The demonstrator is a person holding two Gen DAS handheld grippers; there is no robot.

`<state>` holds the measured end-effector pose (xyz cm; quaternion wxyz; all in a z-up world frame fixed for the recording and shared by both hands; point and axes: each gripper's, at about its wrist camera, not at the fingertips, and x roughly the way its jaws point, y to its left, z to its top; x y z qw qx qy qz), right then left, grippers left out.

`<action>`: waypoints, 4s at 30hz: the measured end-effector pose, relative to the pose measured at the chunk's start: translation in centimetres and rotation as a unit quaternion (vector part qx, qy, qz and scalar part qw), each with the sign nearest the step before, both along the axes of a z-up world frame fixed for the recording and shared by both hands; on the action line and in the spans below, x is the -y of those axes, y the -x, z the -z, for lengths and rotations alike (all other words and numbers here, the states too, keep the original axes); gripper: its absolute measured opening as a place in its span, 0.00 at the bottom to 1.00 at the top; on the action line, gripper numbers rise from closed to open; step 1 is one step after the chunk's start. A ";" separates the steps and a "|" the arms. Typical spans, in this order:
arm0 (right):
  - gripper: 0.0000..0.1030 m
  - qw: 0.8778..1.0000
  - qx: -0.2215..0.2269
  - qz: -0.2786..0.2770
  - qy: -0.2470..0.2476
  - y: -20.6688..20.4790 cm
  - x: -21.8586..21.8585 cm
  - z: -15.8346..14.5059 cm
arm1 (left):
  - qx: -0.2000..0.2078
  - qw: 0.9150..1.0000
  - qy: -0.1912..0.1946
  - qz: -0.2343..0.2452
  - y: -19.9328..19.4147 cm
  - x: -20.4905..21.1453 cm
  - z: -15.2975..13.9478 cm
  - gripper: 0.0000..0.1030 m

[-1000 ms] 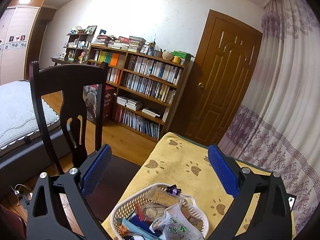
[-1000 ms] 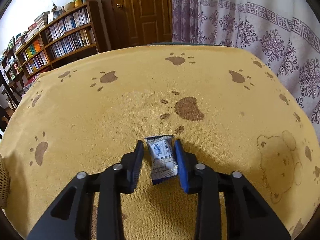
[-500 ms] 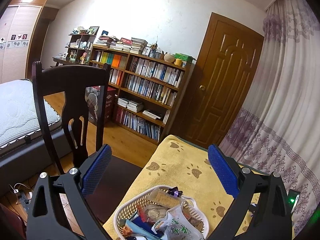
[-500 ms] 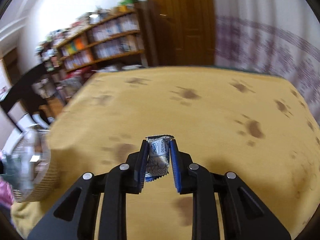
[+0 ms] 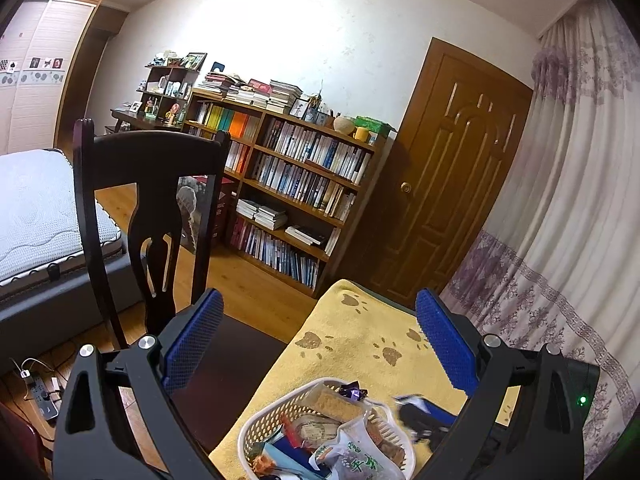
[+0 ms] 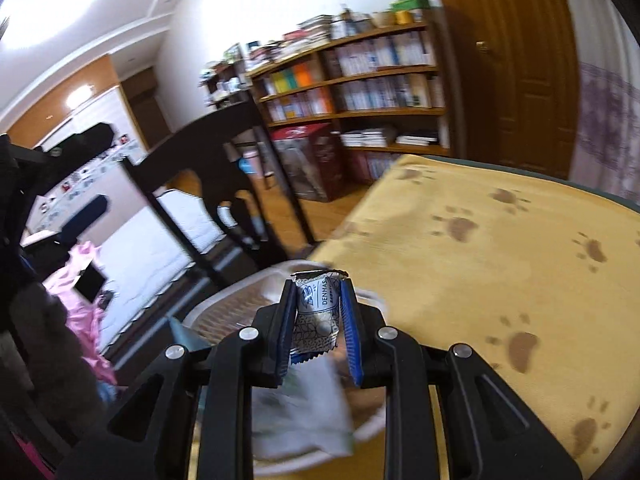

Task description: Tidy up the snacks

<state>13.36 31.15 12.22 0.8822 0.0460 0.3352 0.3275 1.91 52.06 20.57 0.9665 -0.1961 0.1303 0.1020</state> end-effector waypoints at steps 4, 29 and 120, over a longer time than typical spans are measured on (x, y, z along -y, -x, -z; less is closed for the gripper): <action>0.24 0.998 -0.015 -0.049 -0.032 0.5 -2.9 -0.7 | 0.000 1.000 0.001 -0.001 0.0 0.0 0.0 0.95; 0.51 0.996 0.009 0.083 0.005 3.4 5.3 4.0 | -0.001 0.999 -0.042 -0.020 0.6 1.4 -0.9 0.97; 0.95 0.975 0.152 0.042 0.159 14.0 4.0 4.0 | -0.141 0.942 -0.305 0.013 5.5 7.7 7.5 0.97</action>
